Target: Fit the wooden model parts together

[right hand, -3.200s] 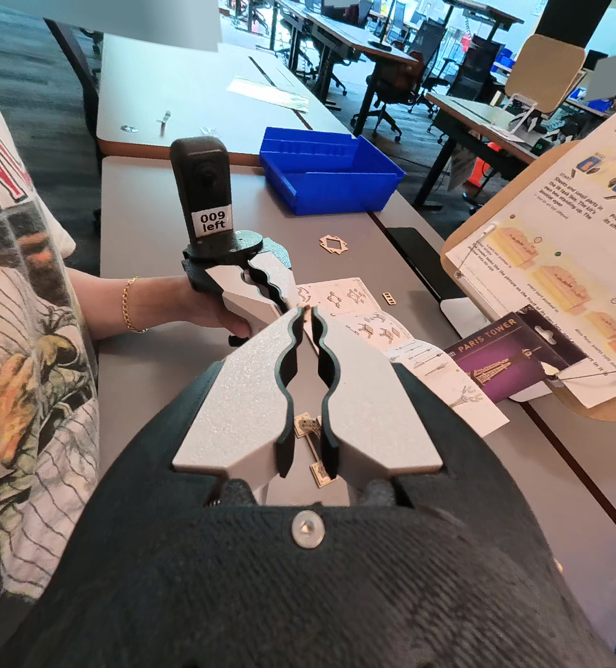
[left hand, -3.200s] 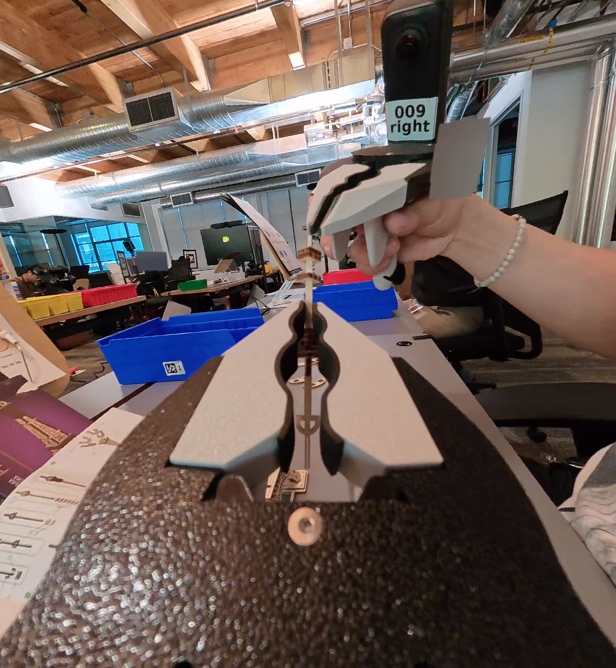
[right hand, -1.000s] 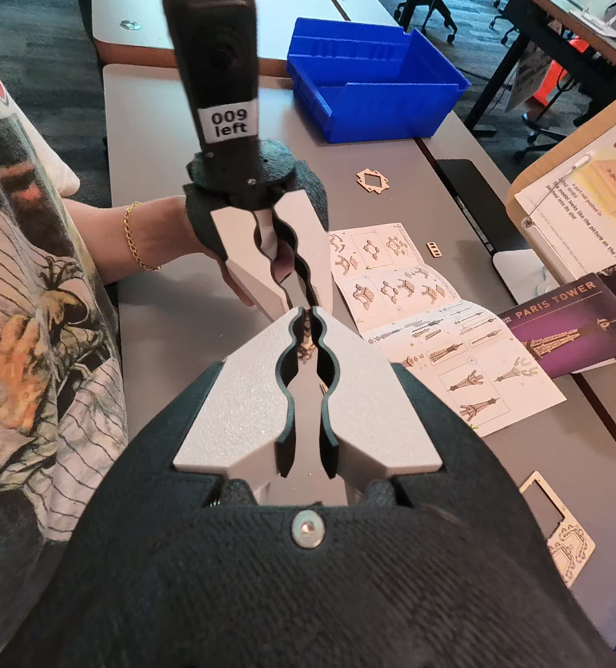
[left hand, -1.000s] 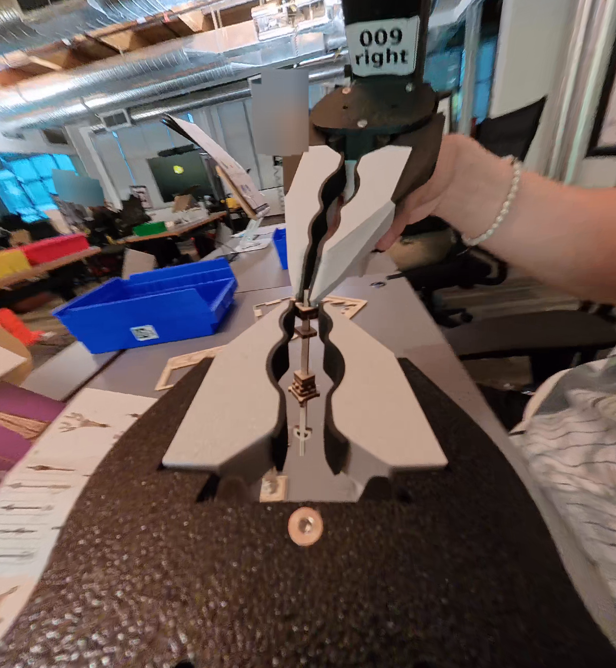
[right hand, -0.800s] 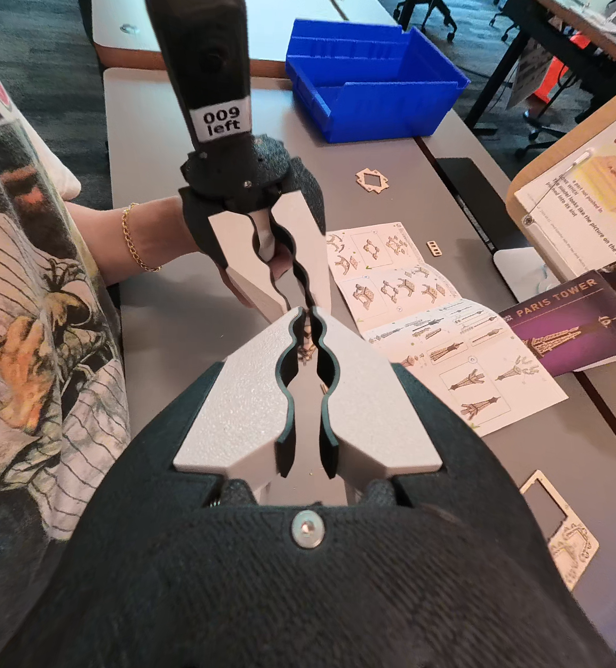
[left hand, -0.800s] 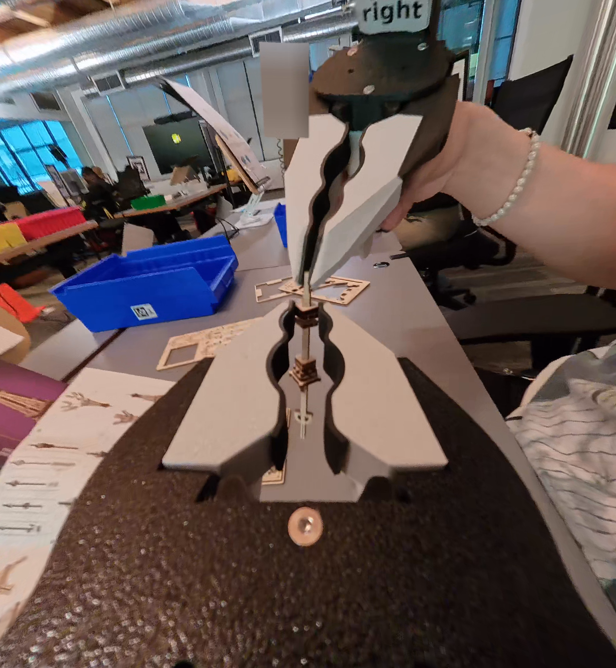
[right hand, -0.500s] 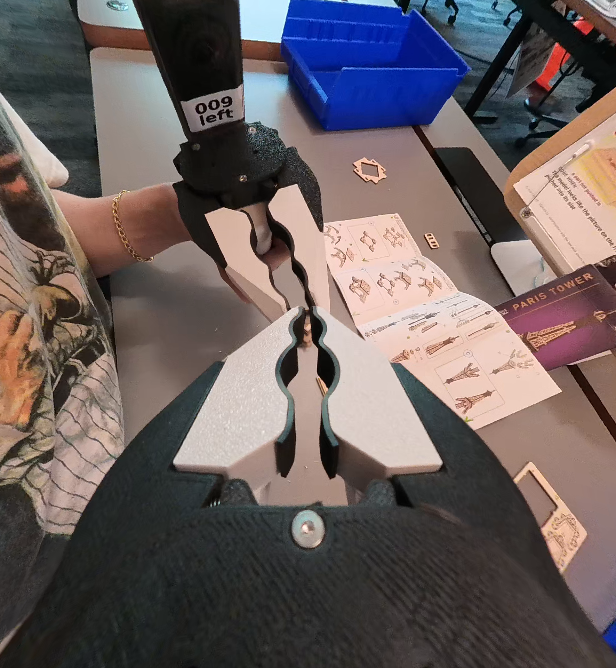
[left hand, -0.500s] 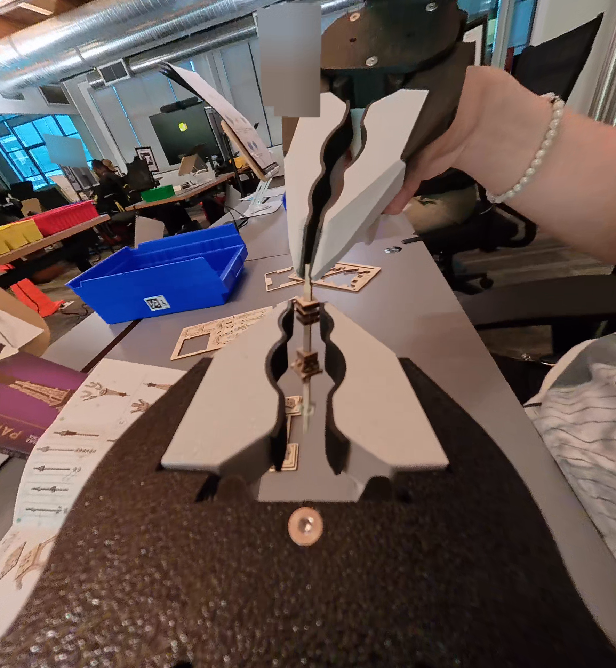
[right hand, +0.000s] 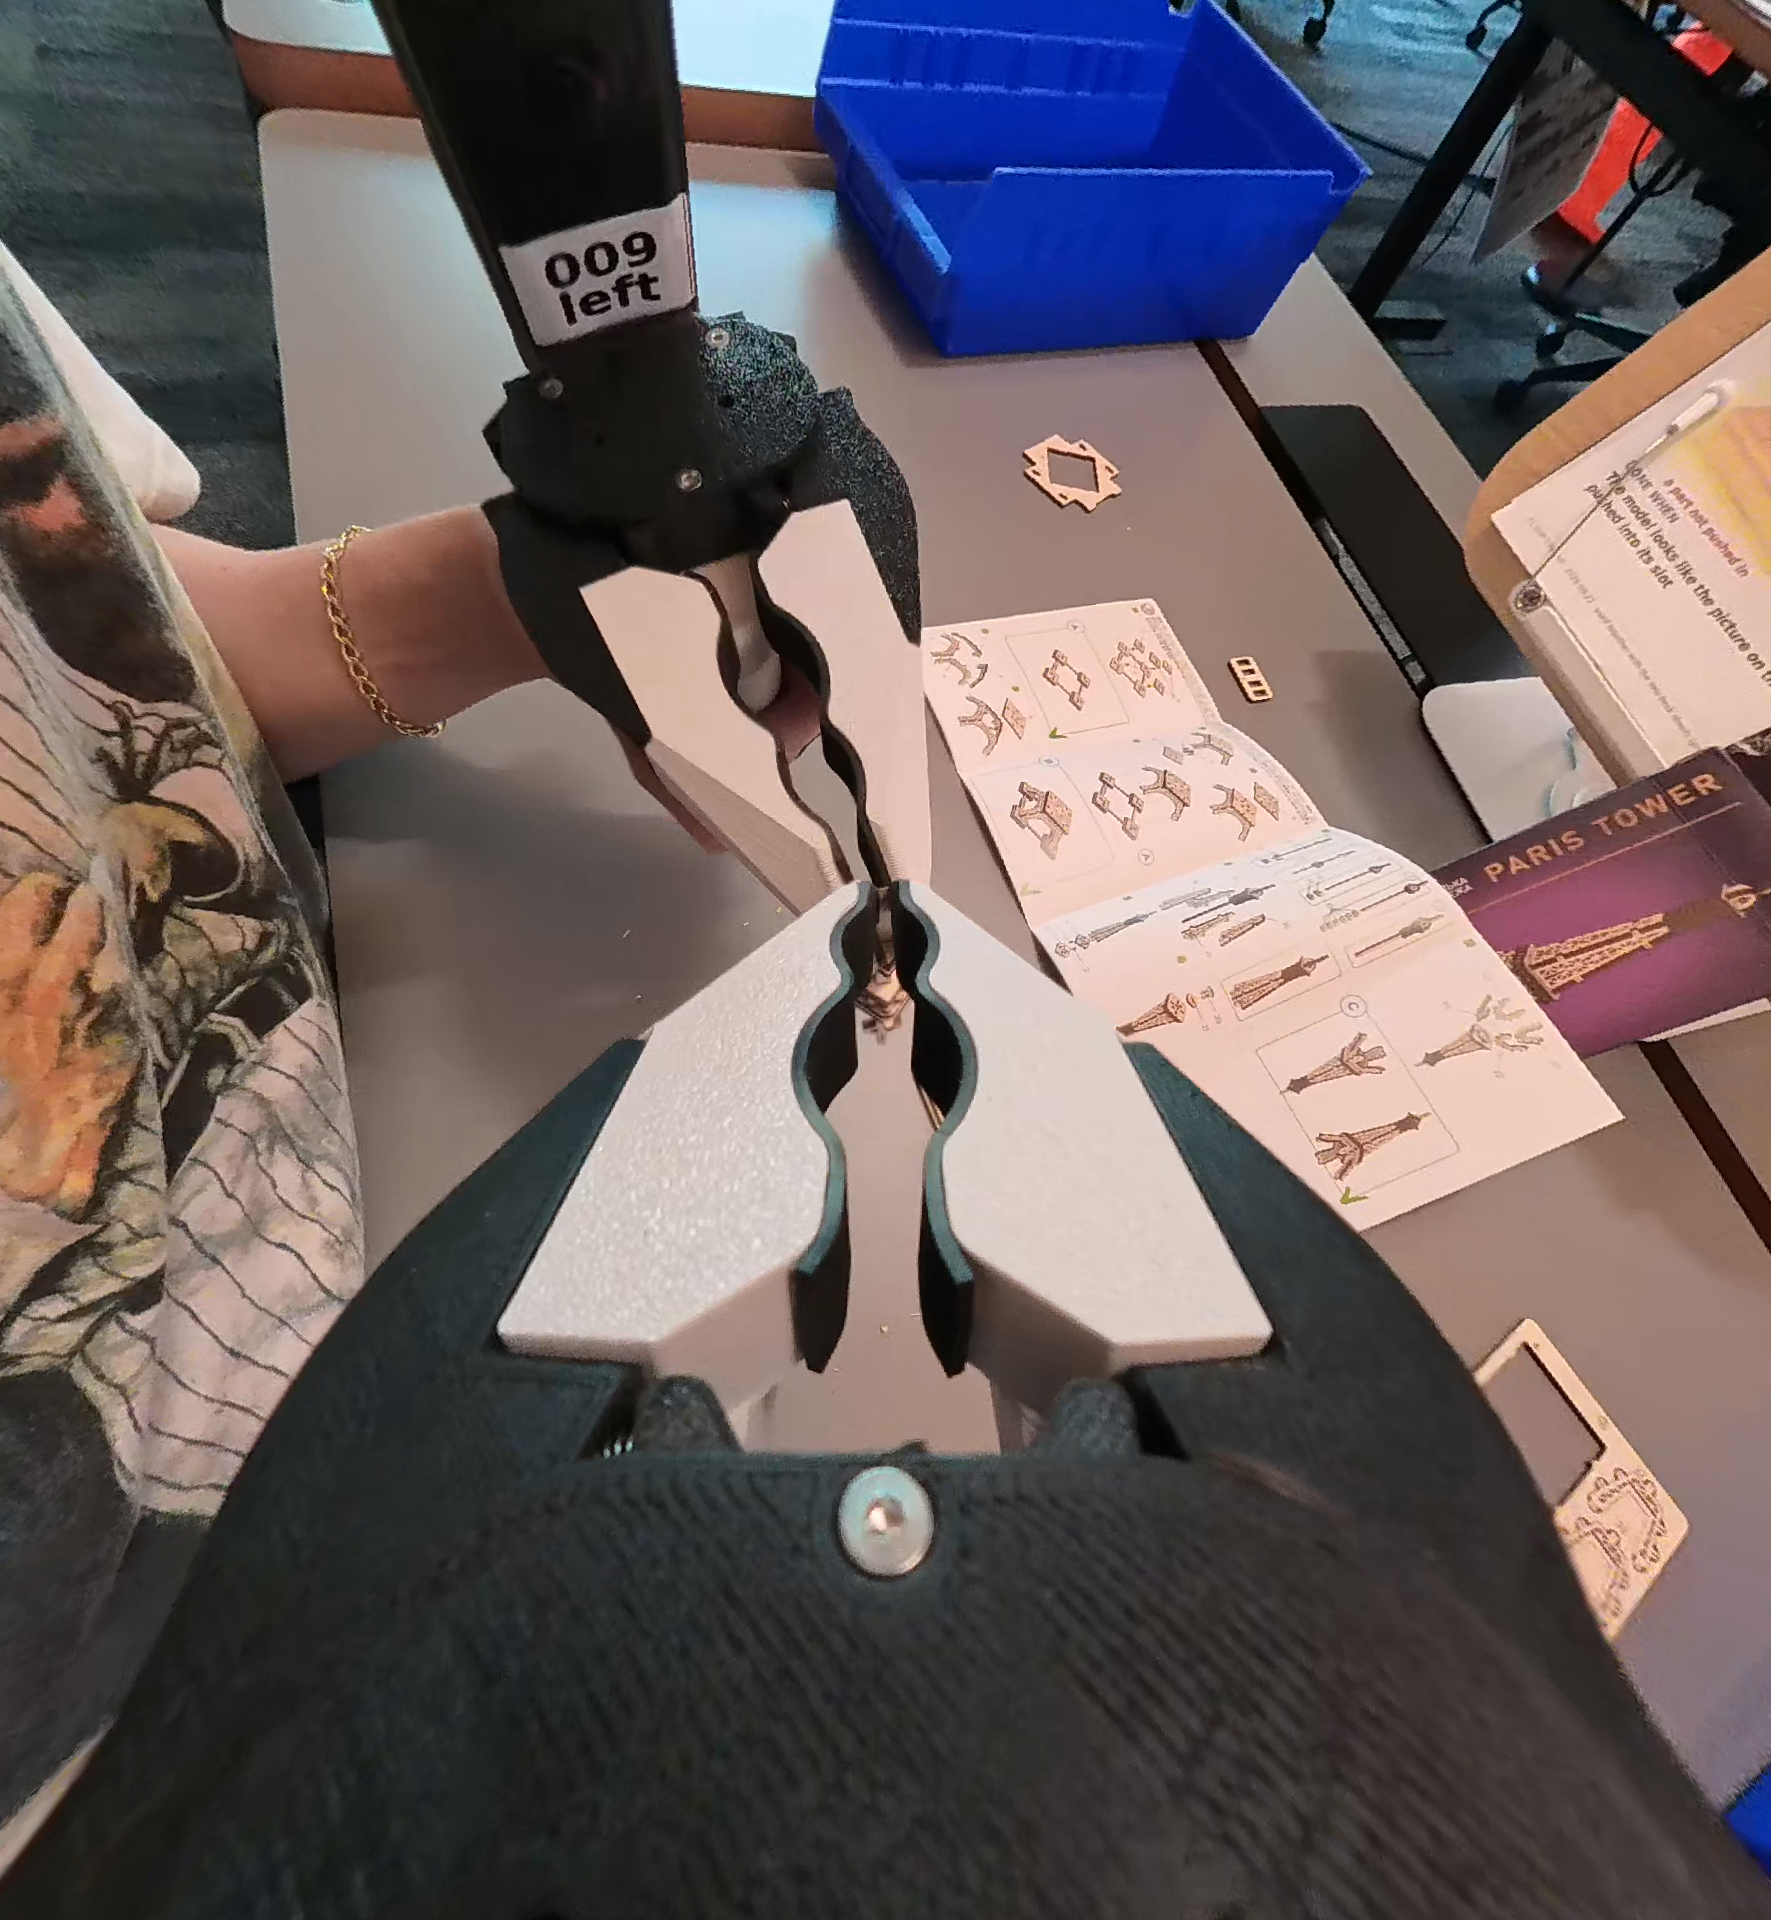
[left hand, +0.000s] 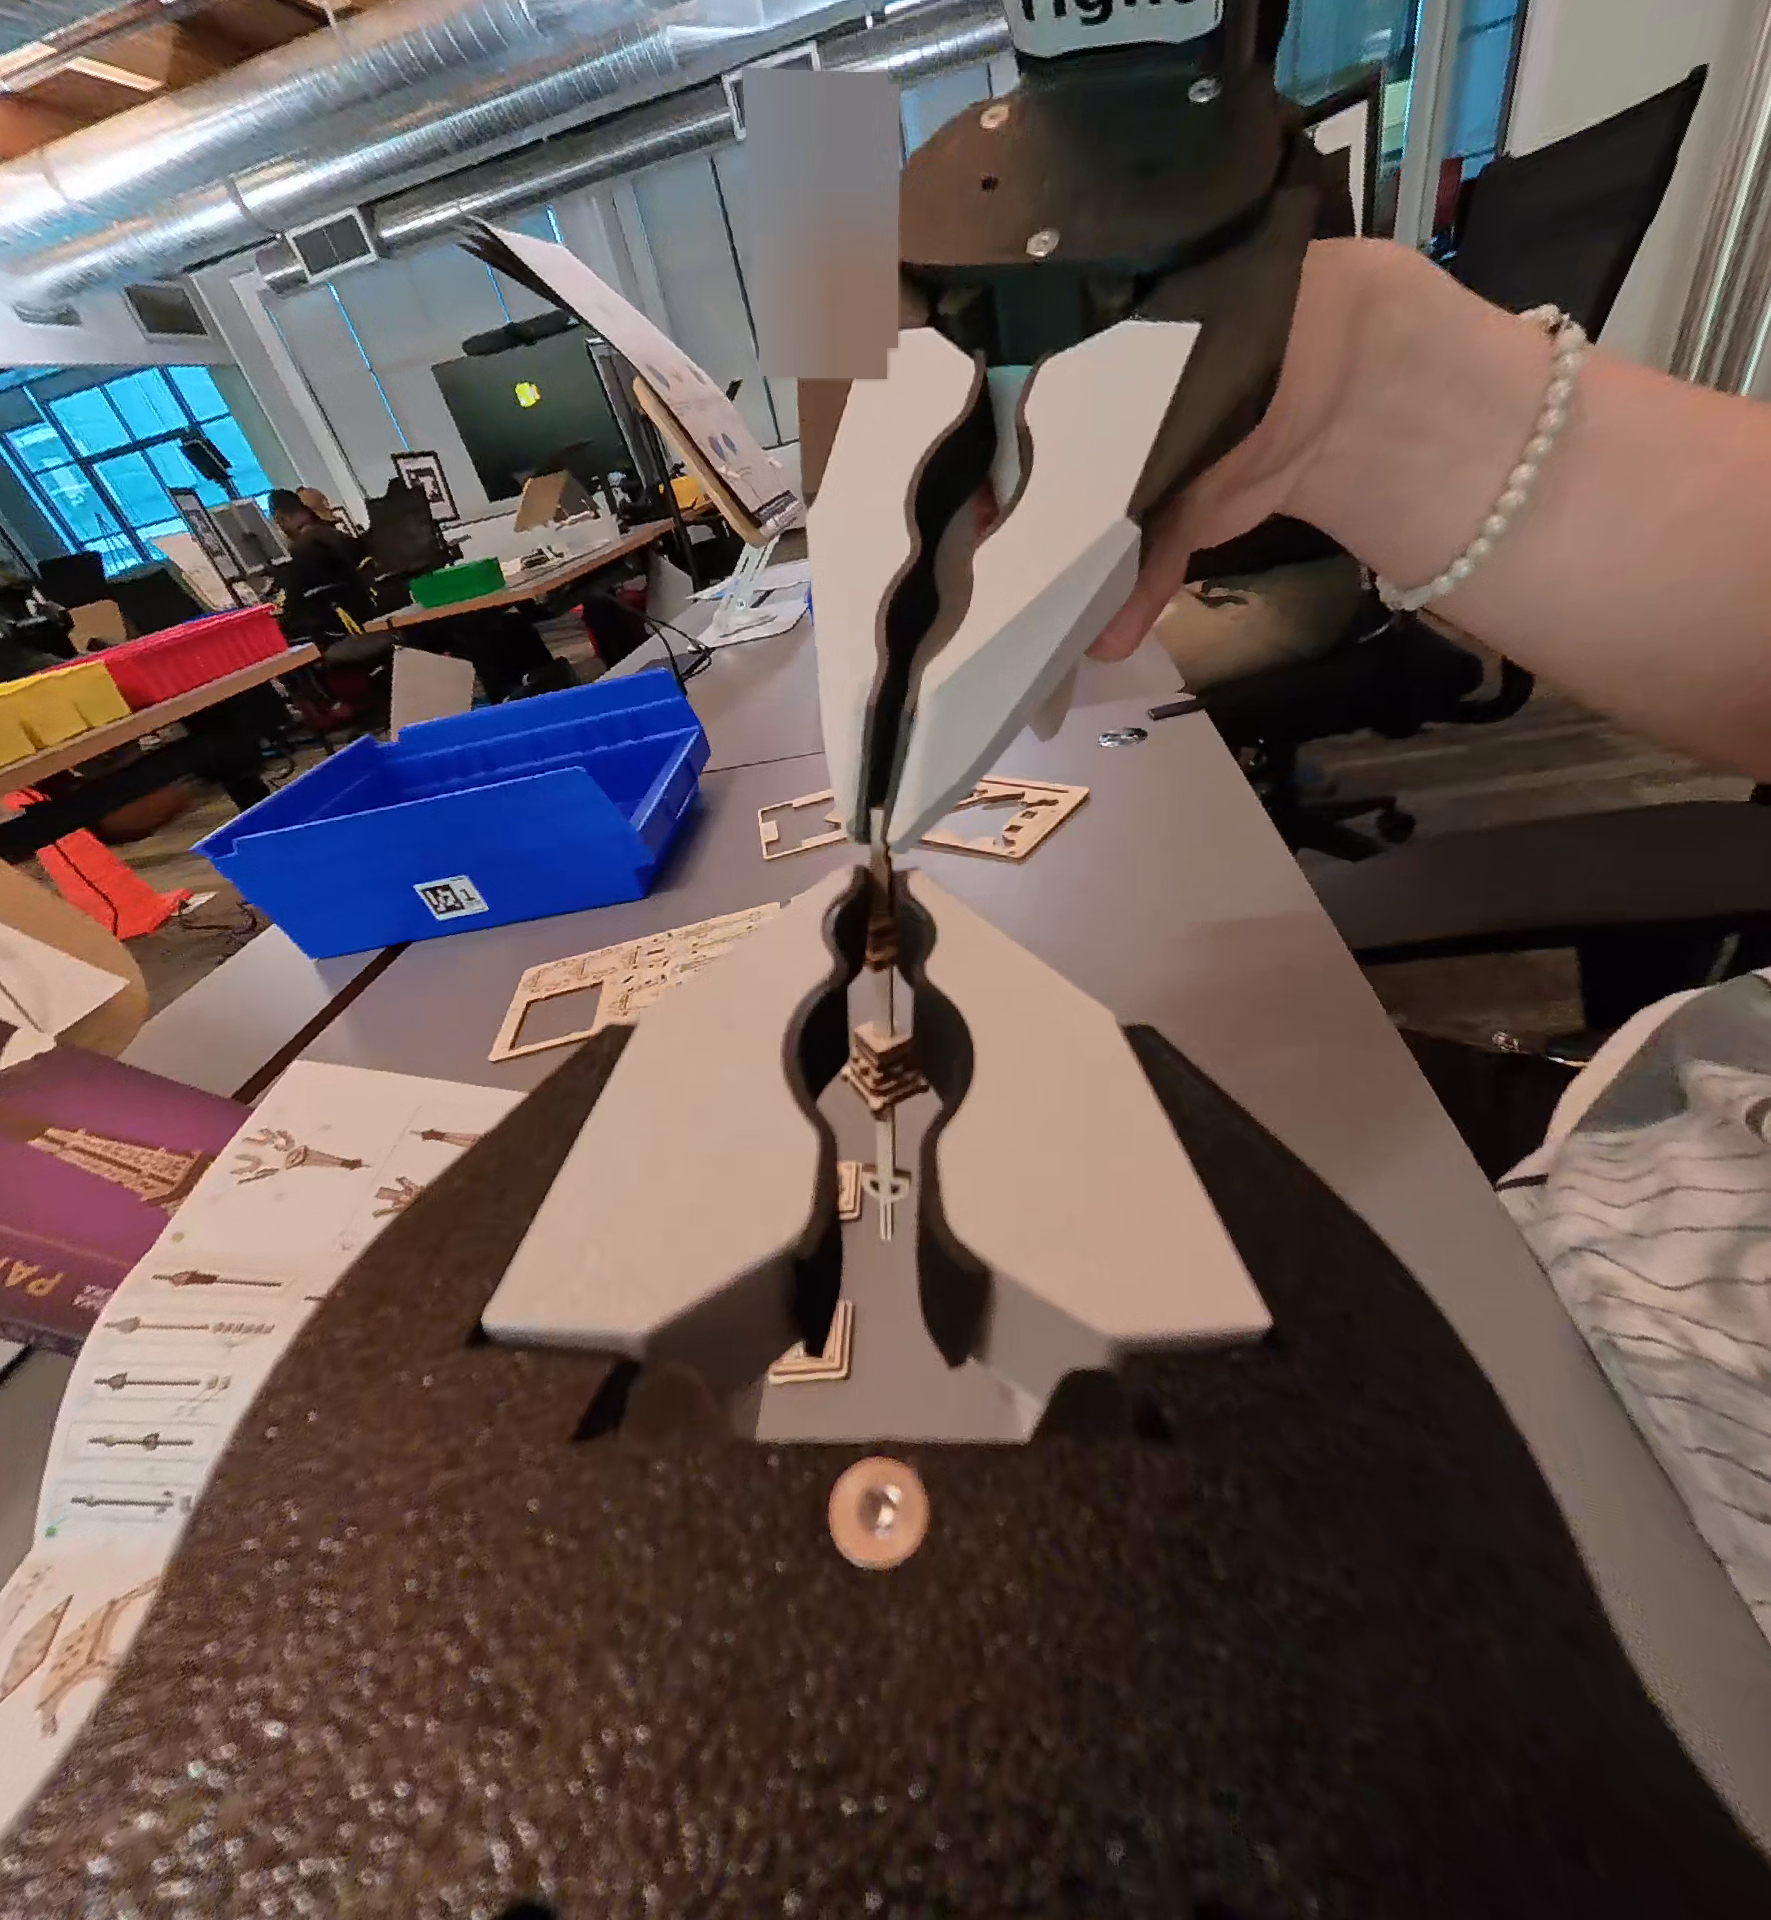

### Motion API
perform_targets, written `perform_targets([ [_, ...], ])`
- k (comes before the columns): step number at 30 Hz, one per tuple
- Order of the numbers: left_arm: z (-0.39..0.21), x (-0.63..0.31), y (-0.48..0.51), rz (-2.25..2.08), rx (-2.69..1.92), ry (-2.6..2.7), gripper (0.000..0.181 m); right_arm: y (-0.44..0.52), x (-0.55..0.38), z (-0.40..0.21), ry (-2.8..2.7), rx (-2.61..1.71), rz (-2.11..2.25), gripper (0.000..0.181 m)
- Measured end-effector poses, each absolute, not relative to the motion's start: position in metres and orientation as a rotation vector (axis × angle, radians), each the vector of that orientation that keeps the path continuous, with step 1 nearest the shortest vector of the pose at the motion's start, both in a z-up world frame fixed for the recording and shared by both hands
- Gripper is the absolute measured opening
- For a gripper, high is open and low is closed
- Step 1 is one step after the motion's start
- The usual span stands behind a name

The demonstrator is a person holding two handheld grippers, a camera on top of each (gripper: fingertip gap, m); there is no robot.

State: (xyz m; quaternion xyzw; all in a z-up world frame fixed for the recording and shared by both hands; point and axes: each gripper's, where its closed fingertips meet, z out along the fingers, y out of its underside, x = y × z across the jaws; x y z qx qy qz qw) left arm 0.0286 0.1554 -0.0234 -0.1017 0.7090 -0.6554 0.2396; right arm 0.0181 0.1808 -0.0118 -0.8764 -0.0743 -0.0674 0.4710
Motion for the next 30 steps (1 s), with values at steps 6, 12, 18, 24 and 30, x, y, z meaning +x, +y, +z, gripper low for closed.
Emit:
perform_targets([
  [6, -0.026, 0.029, 0.154, -1.634, -0.201, 1.937, 0.002, 0.178, 0.017, -0.013, -0.209, -2.166, -0.185, 0.0],
  [12, -0.028, 0.032, 0.156, -1.517, -0.177, 1.936, 0.002, 0.178, 0.018, -0.016, -0.237, -2.197, -0.23, 0.0],
  [18, -0.028, 0.018, 0.15, -1.829, -0.302, 2.072, 0.002, 0.174, 0.006, -0.016, -0.355, -2.206, -0.246, 0.0],
  [24, -0.032, 0.017, 0.145, -1.7, -0.182, 2.04, 0.003, 0.173, 0.001, -0.02, -0.442, -2.232, -0.265, 0.0],
  [30, -0.032, 0.013, 0.145, -1.811, -0.228, 2.089, 0.003, 0.172, -0.001, -0.019, -0.448, -2.236, -0.264, 0.0],
])
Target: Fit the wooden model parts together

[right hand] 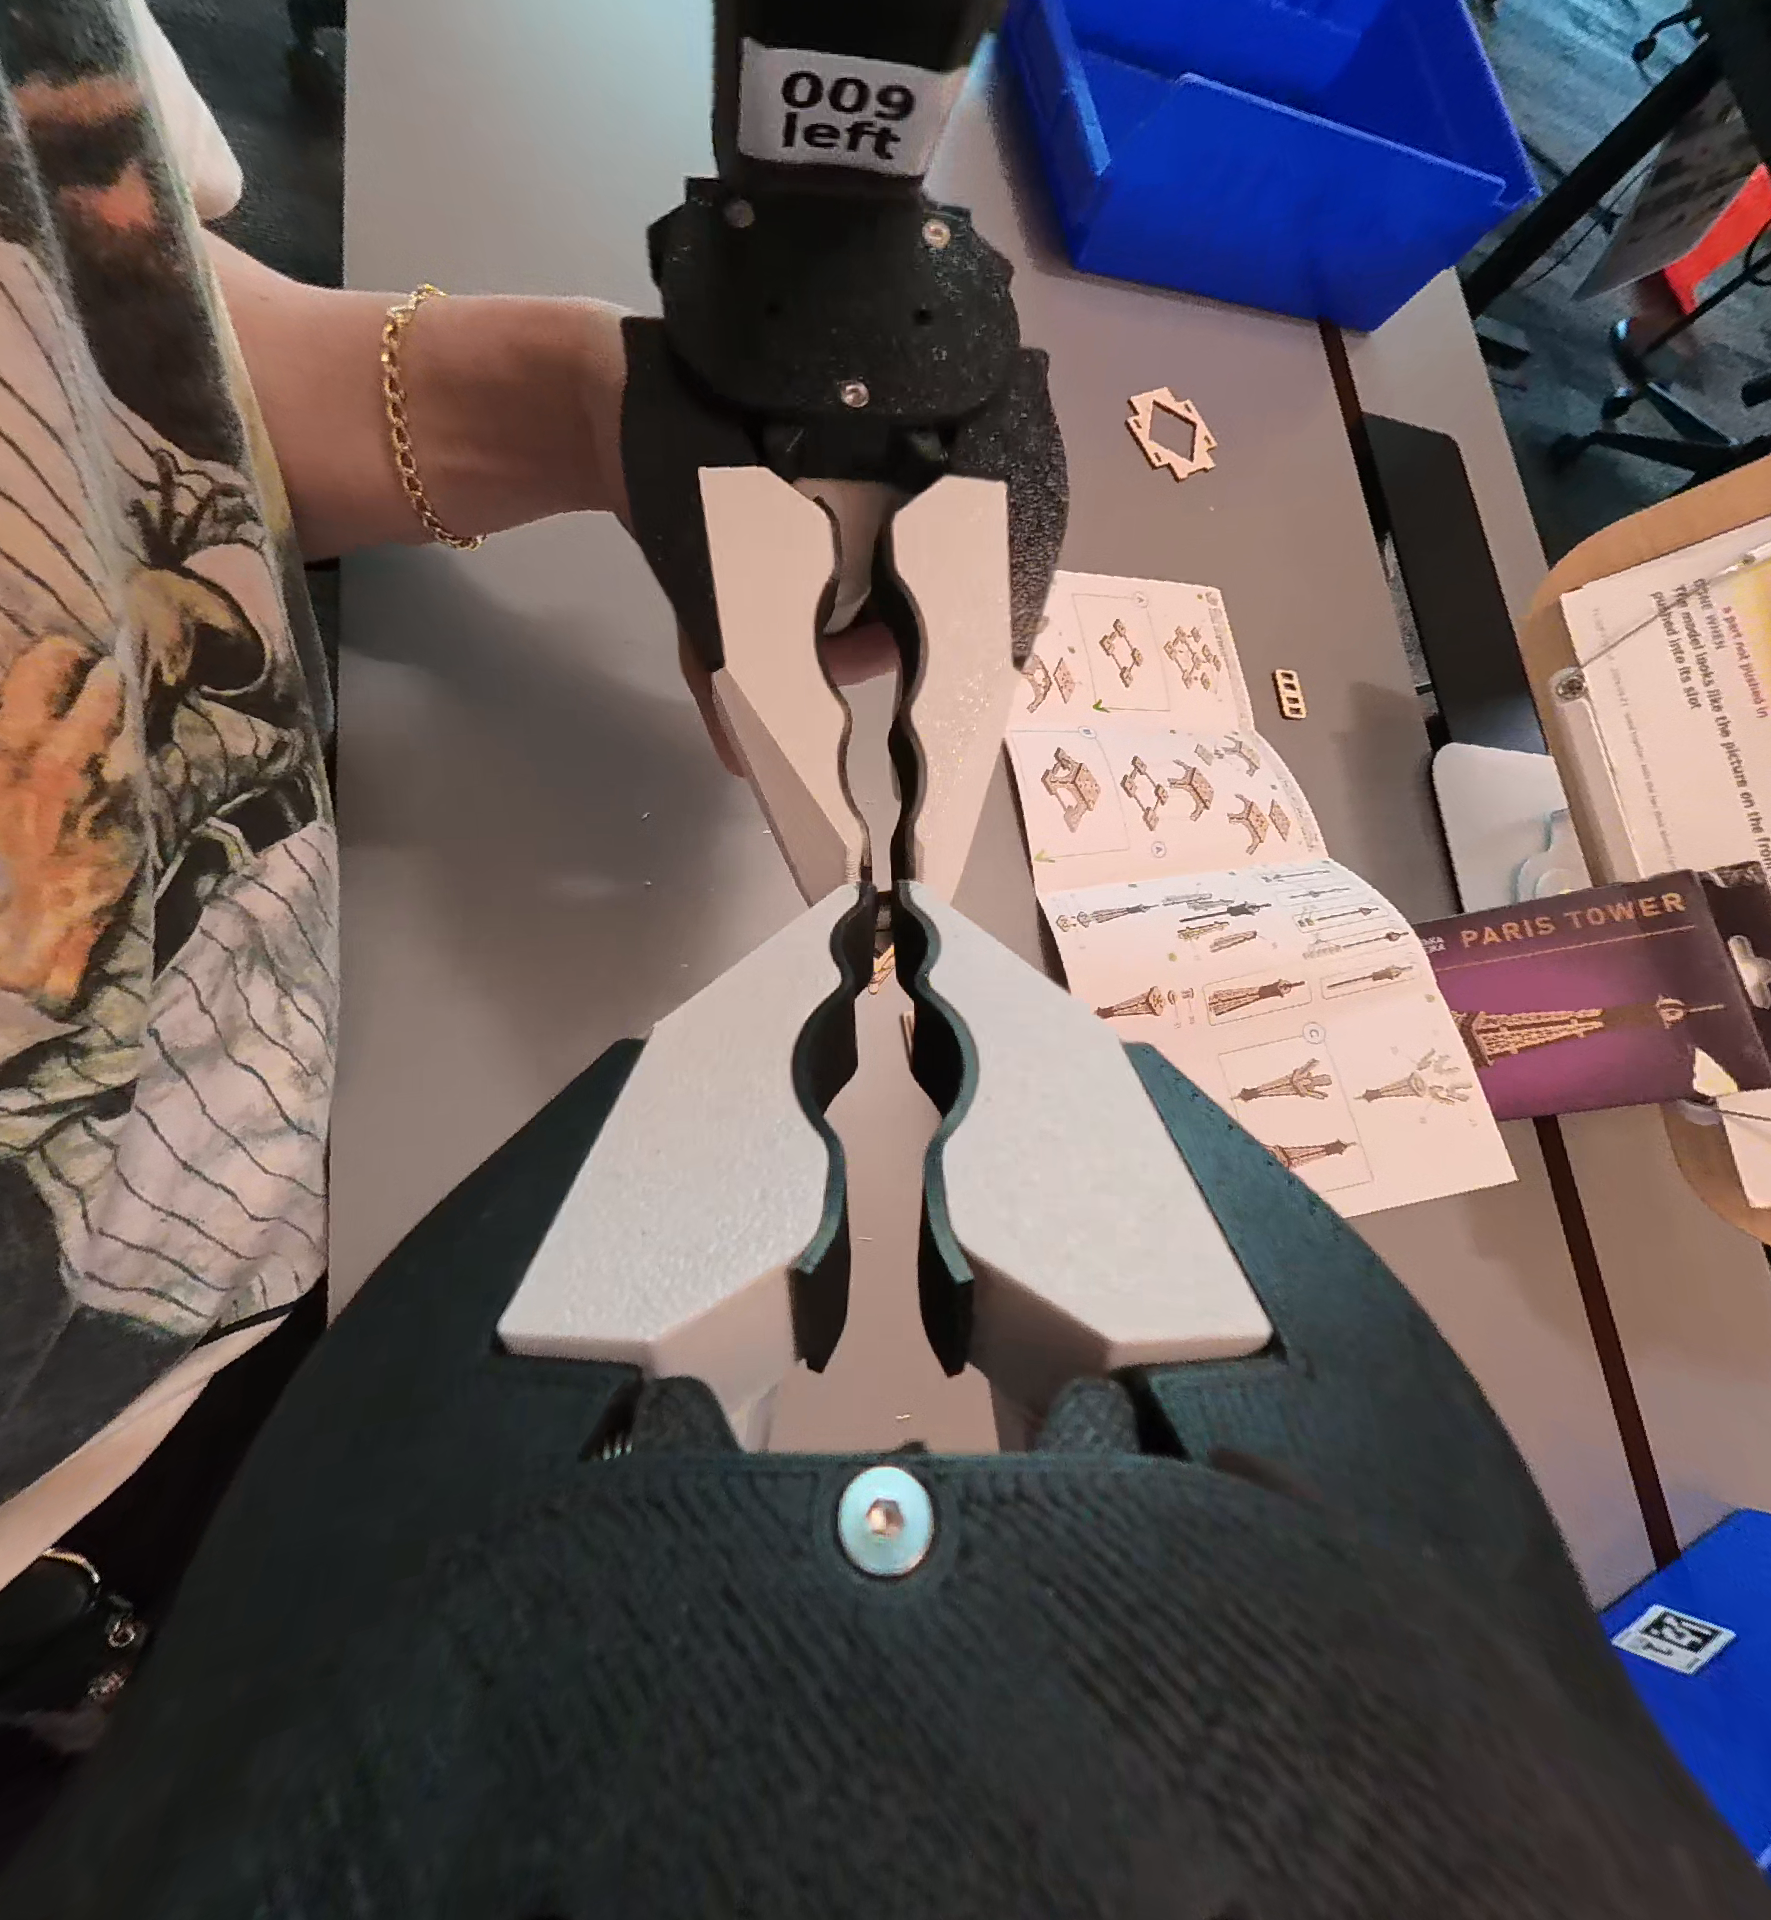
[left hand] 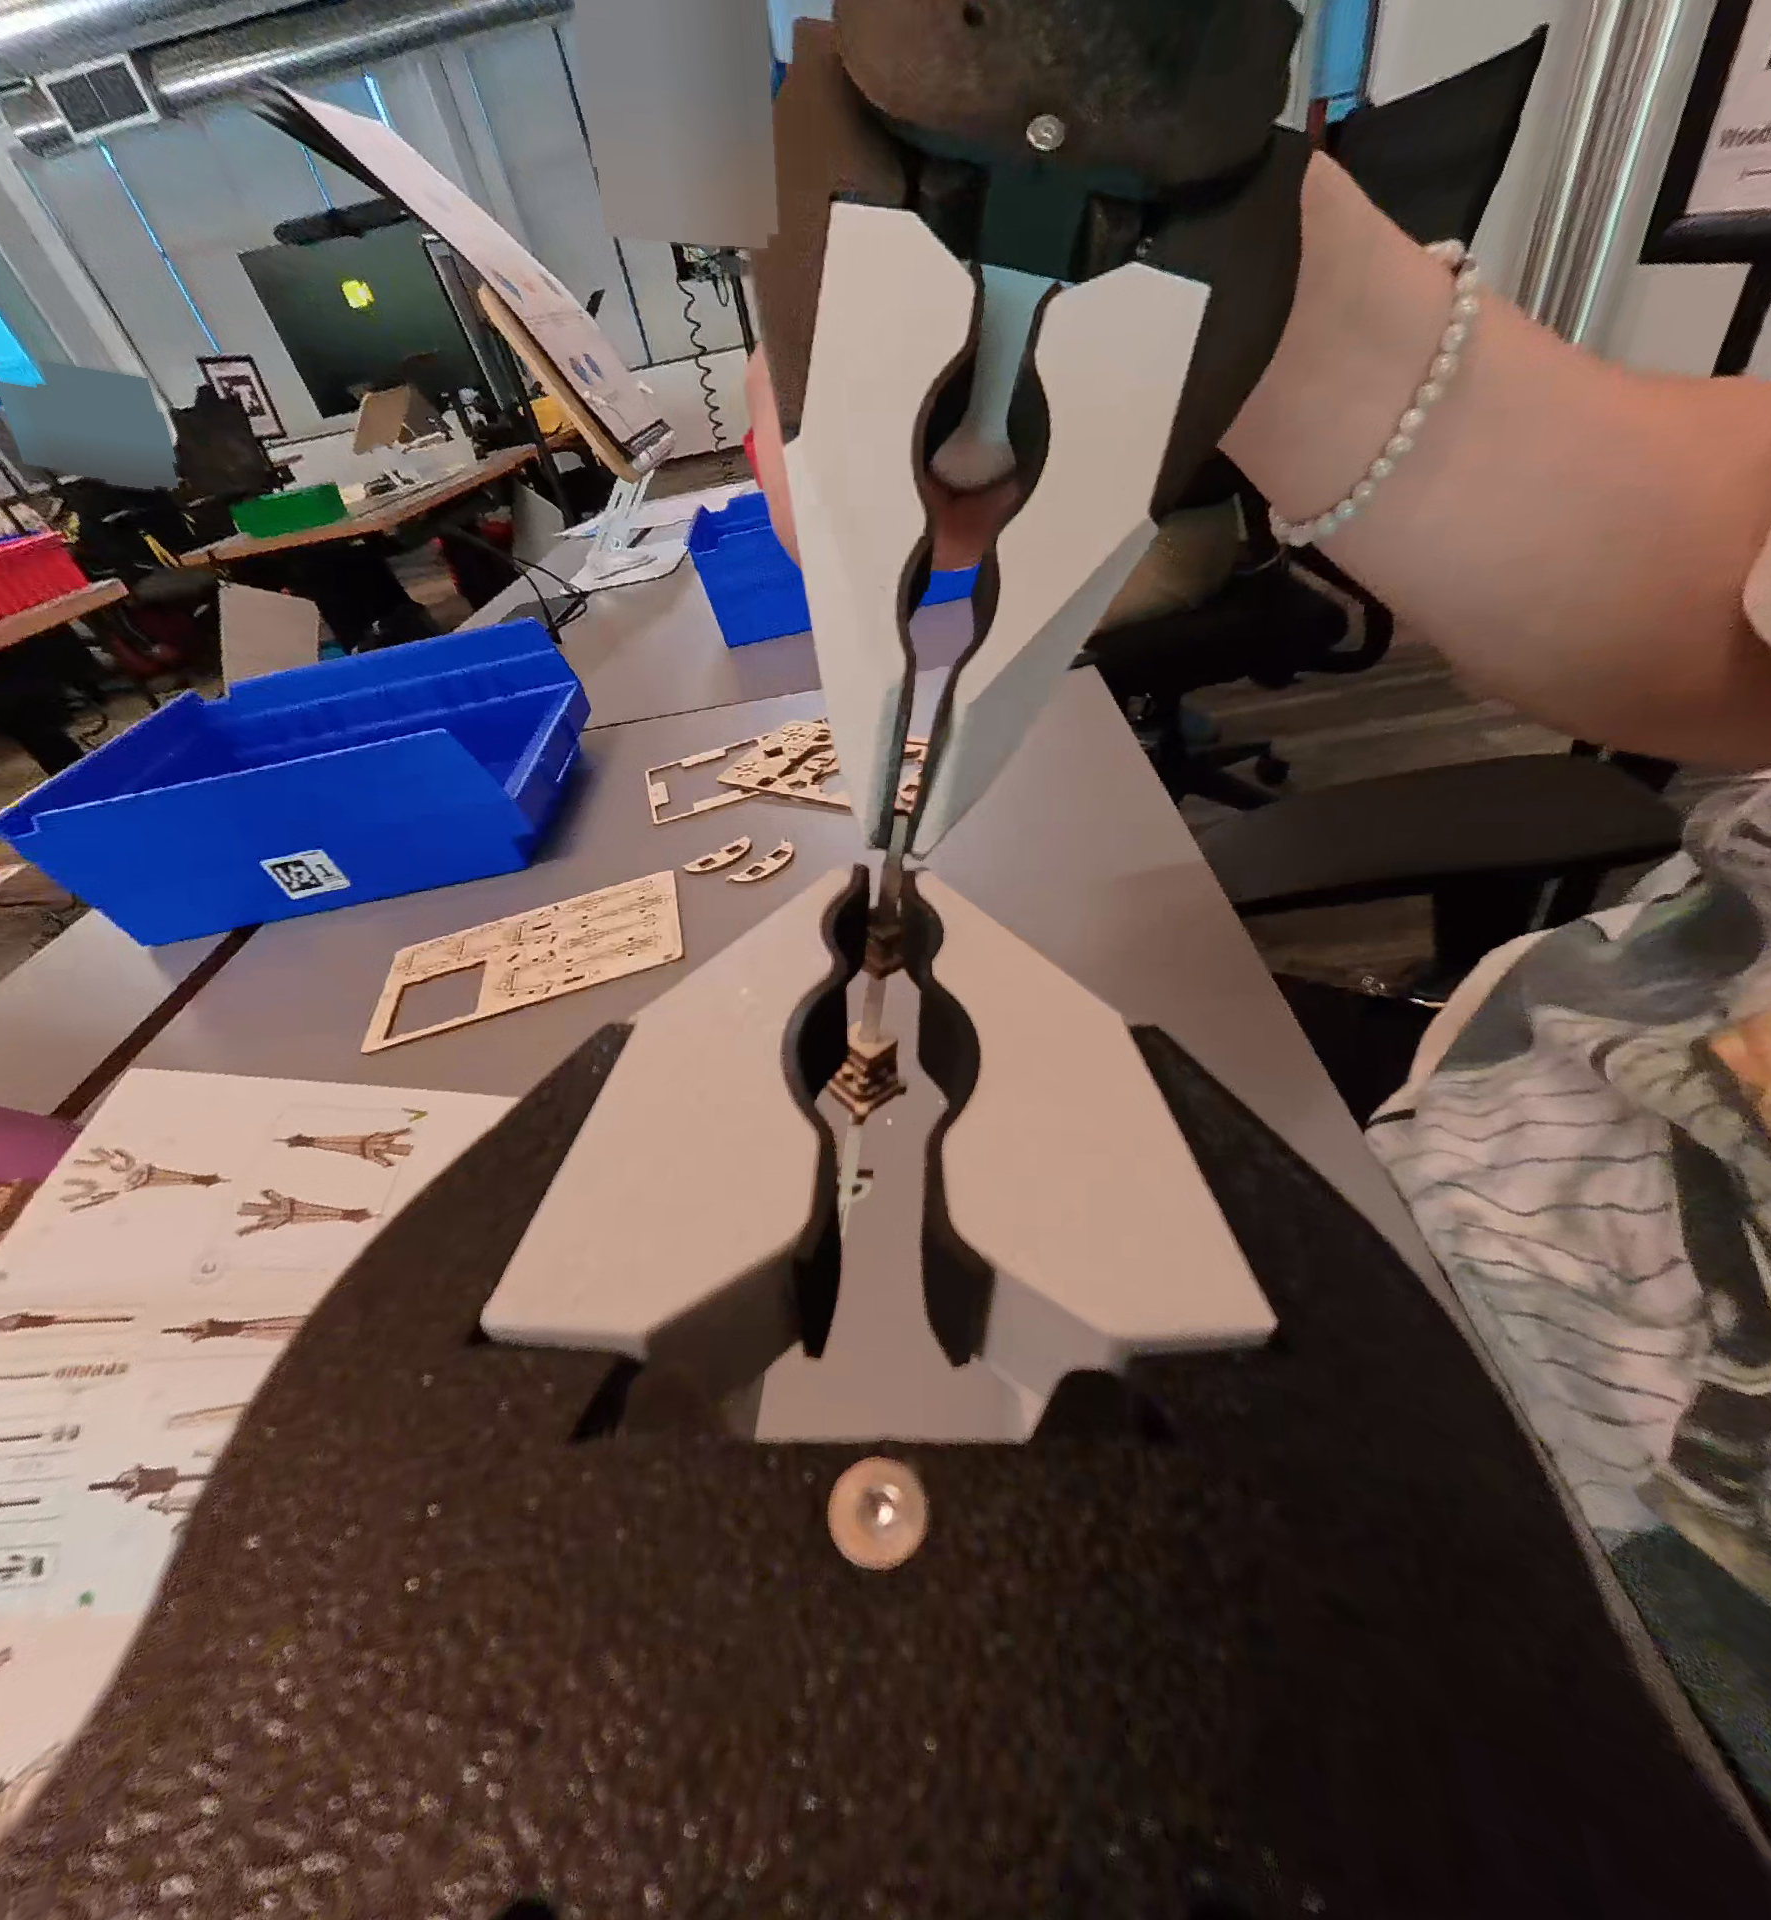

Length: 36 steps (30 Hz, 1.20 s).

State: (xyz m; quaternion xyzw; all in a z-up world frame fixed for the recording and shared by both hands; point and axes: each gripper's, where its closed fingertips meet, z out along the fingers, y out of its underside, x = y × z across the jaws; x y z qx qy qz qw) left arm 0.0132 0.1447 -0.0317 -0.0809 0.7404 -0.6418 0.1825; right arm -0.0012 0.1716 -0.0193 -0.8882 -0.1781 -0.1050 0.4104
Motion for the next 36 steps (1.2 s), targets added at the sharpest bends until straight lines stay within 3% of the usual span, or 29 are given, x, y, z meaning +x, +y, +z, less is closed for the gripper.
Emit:
perform_targets([
  [36, -0.056, 0.034, 0.148, -1.486, -0.275, 2.14, 0.001, 0.165, 0.016, -0.023, -0.276, -2.317, -0.26, 0.0],
])
